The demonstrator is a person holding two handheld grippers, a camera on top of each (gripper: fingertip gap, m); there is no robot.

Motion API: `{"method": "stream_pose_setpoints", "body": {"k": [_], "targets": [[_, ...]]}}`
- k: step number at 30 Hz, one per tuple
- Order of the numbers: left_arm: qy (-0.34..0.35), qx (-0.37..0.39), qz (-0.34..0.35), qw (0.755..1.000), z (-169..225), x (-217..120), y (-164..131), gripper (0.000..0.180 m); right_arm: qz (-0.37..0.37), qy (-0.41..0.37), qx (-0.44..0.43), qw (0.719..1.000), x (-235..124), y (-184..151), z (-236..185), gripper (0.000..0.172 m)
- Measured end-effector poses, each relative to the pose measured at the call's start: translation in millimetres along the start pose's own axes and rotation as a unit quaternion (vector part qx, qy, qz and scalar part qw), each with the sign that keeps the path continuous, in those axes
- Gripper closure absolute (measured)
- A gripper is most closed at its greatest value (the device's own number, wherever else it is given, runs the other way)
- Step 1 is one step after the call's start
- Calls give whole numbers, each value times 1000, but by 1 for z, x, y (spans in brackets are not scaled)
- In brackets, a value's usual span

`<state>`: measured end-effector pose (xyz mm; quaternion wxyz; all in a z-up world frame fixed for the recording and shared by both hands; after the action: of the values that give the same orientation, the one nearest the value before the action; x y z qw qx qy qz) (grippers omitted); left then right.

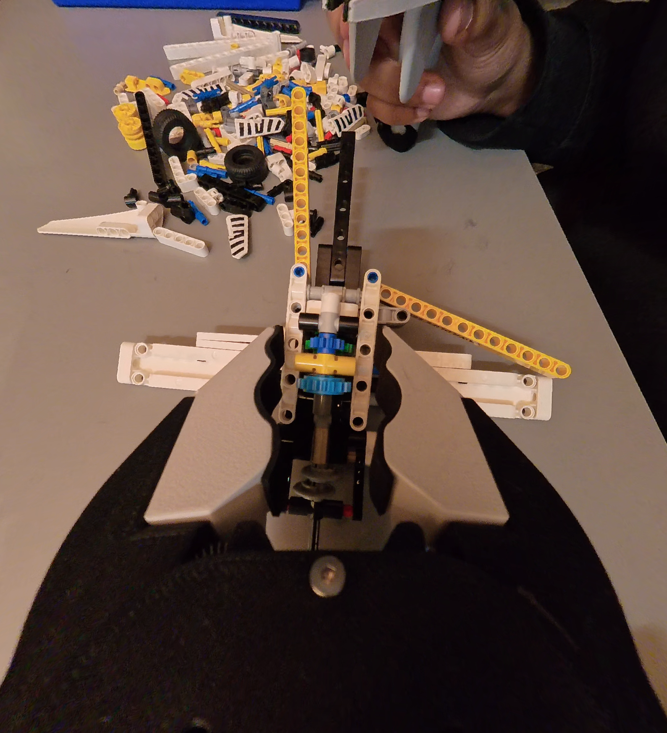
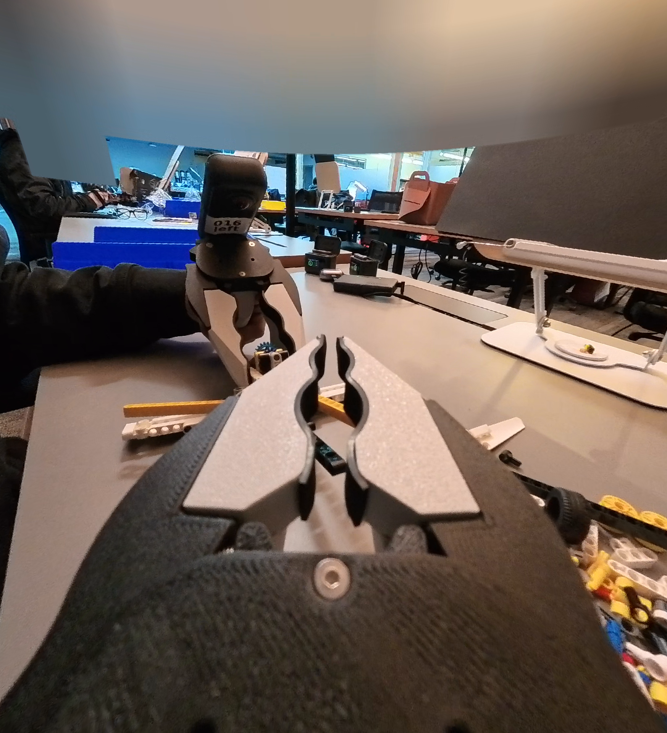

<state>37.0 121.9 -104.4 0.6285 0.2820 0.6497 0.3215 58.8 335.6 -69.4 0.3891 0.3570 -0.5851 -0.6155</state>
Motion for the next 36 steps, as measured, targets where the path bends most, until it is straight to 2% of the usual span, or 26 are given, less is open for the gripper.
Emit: {"method": "stream_pose_setpoints", "body": {"k": [36], "targets": [[2, -5, 2, 1000, 0, 0, 0, 134, 10, -23, -5, 1000, 1, 1, 3, 166]]}}
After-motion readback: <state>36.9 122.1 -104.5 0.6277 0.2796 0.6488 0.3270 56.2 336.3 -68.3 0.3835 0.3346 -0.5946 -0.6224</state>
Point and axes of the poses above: each gripper's, where its closed fingertips meet, x out along the fingers, y out of its top, z = x × y across the jaws, the point moved 8 cm from there along -x, back along the fingers, and after that the axes turned 4 degrees about -z, right-handed, at the moved point
